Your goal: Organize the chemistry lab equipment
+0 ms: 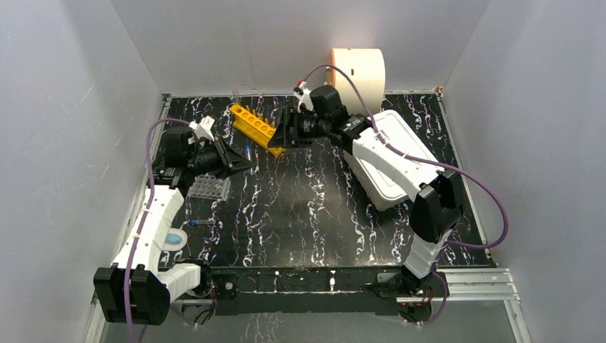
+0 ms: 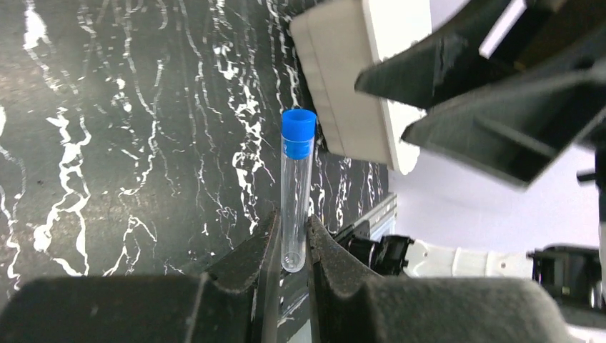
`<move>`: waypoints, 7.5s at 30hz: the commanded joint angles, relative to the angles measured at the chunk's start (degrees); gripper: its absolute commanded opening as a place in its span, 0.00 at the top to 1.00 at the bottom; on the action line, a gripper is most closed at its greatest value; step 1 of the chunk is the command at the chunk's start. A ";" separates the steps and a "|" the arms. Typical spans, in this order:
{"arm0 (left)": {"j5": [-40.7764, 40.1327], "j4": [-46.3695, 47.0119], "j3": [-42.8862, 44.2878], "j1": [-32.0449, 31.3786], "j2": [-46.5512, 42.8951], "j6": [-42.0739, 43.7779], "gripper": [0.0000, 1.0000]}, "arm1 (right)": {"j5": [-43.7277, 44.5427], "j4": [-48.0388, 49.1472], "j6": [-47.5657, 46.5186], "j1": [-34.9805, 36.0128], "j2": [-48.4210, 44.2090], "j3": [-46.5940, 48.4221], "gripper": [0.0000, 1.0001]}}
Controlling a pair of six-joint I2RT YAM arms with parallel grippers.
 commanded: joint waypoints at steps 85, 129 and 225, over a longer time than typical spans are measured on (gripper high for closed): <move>-32.76 -7.24 13.50 26.32 39.43 4.32 0.30 | 20.42 1.60 -12.76 2.34 0.55 1.04 0.78; -22.81 -15.67 11.76 23.13 36.31 -2.83 0.42 | 31.59 57.64 -38.99 22.08 19.77 -4.45 0.78; -22.60 -15.62 14.86 27.90 39.74 -3.58 0.50 | 30.81 65.64 -33.34 20.48 35.92 0.07 0.75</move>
